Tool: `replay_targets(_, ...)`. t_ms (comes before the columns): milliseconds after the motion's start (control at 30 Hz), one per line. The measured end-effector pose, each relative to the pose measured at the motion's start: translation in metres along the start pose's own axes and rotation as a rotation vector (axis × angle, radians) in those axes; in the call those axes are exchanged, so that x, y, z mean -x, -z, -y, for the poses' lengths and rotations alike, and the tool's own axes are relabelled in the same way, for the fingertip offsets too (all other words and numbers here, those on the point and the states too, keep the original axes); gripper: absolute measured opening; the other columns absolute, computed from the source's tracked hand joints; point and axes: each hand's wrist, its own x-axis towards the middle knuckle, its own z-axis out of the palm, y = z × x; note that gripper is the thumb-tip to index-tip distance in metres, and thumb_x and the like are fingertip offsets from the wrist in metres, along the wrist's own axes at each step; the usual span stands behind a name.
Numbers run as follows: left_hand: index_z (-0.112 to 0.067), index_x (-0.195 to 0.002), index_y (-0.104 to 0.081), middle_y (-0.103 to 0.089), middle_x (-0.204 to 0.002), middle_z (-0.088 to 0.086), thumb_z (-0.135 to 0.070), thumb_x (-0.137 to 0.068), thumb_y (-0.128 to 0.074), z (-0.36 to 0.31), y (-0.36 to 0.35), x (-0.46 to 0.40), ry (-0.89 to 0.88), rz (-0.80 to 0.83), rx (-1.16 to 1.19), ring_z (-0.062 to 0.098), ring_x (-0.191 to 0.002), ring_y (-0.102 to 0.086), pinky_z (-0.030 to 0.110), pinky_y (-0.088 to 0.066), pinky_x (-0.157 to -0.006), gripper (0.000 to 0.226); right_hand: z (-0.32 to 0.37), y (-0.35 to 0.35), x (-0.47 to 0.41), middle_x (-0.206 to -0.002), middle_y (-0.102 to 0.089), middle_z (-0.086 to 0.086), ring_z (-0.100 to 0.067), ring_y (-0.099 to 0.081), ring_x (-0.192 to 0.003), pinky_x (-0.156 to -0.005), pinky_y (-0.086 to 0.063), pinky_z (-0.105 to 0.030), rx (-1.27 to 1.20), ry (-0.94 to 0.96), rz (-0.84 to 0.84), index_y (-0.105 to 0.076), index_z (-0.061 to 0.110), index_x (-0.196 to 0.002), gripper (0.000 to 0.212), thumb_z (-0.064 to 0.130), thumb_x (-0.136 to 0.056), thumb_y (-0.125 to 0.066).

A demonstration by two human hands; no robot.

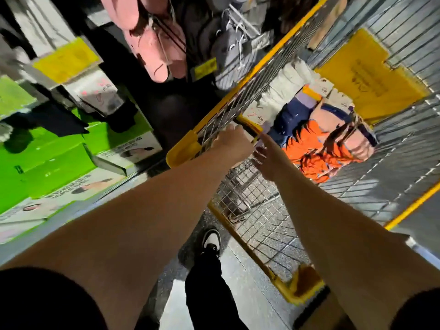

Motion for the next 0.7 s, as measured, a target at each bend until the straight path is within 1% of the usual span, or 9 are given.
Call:
replay_targets(67, -0.014, -0.154, -0.025, -0.02, -0.163, 0.009, -0.046, -0.097, -0.053, 0.0, -0.013, -0.018, 0.062, -0.016, 0.01, 0.033, -0.146, -0.026, 0.049, -0.029, -0.114, 0.071, 0.0, -0.004, -0.019, -0.125, -0.061, -0.008, -0.021, -0.059, -0.111, -0.107, -0.044, -0.037, -0.061, -0.006, -0.001, -0.058, 0.016, -0.11, 0.032, 0.046, -0.097, -0.059)
replay_targets(133, -0.015, -0.155, -0.023, -0.022, -0.162, 0.008, -0.038, -0.097, -0.054, 0.0, -0.02, -0.031, 0.15, -0.02, 0.064, 0.033, -0.145, -0.028, 0.049, -0.03, -0.114, 0.07, 0.0, -0.007, -0.034, -0.126, -0.065, -0.01, -0.023, -0.061, -0.115, -0.108, -0.046, -0.039, -0.106, -0.02, -0.012, -0.059, 0.013, -0.11, 0.038, 0.048, -0.095, -0.061)
replay_targets(233, -0.013, -0.15, -0.032, -0.041, -0.151, 0.011, -0.041, -0.089, -0.067, -0.004, -0.02, -0.048, 0.208, -0.064, 0.115, 0.033, -0.137, -0.04, 0.048, -0.034, -0.11, 0.076, 0.0, -0.012, -0.045, -0.117, -0.069, -0.005, -0.018, -0.063, -0.108, -0.087, -0.05, -0.034, -0.092, -0.045, -0.05, -0.059, 0.012, -0.121, 0.051, 0.054, -0.093, -0.061)
replay_targets(367, -0.012, -0.148, -0.036, -0.038, -0.15, 0.013, -0.053, -0.088, -0.064, -0.006, -0.016, -0.051, 0.227, -0.005, 0.037, 0.034, -0.138, -0.038, 0.047, -0.033, -0.11, 0.078, 0.0, -0.016, -0.053, -0.103, -0.07, 0.002, -0.013, -0.06, -0.099, -0.077, -0.04, -0.031, -0.078, -0.071, -0.111, -0.06, 0.012, -0.125, 0.063, 0.061, -0.086, -0.065)
replay_targets(433, -0.015, -0.142, -0.045, -0.041, -0.145, 0.014, -0.056, -0.087, -0.058, -0.004, -0.017, -0.053, 0.2, 0.011, 0.009, 0.036, -0.132, -0.041, 0.048, -0.038, -0.097, 0.069, -0.001, -0.017, -0.058, -0.111, -0.072, 0.0, -0.014, -0.061, -0.104, -0.081, -0.044, -0.031, -0.093, -0.065, -0.092, -0.059, 0.012, -0.128, 0.065, 0.062, -0.086, -0.065)
replay_targets(500, -0.02, -0.137, -0.05, -0.044, -0.14, 0.011, -0.055, -0.083, -0.056, -0.003, -0.017, -0.053, 0.203, 0.046, -0.064, 0.036, -0.126, -0.044, 0.048, -0.037, -0.085, 0.064, -0.001, -0.019, -0.061, -0.117, -0.072, -0.004, -0.018, -0.064, -0.111, -0.092, -0.05, -0.034, -0.104, -0.059, -0.084, -0.059, 0.013, -0.127, 0.063, 0.06, -0.086, -0.066)
replay_targets(567, -0.02, -0.138, -0.049, -0.043, -0.139, 0.011, -0.054, -0.083, -0.056, -0.003, -0.016, -0.054, 0.231, 0.066, -0.066, 0.036, -0.126, -0.043, 0.048, -0.037, -0.088, 0.065, 0.001, -0.021, -0.064, -0.113, -0.073, -0.007, -0.02, -0.067, -0.107, -0.093, -0.053, -0.034, -0.115, -0.057, -0.096, -0.06, 0.011, -0.121, 0.058, 0.057, -0.086, -0.067)
replay_targets(633, -0.018, -0.137, -0.051, -0.046, -0.139, 0.012, -0.054, -0.086, -0.053, 0.0, -0.011, -0.056, 0.22, 0.055, -0.07, 0.036, -0.127, -0.044, 0.048, -0.039, -0.093, 0.063, 0.004, -0.024, -0.067, -0.103, -0.073, -0.009, -0.02, -0.069, -0.095, -0.077, -0.057, -0.031, -0.134, -0.042, -0.086, -0.061, 0.008, -0.114, 0.049, 0.052, -0.09, -0.066)
replay_targets(700, -0.012, -0.131, -0.058, -0.053, -0.135, 0.013, -0.045, -0.093, -0.048, 0.005, -0.003, -0.06, 0.147, 0.077, -0.103, 0.035, -0.126, -0.049, 0.044, -0.041, -0.099, 0.051, 0.006, -0.029, -0.069, -0.09, -0.072, -0.008, -0.017, -0.069, -0.079, -0.056, -0.054, -0.025, -0.136, -0.049, -0.077, -0.06, 0.009, -0.102, 0.037, 0.045, -0.095, -0.063)
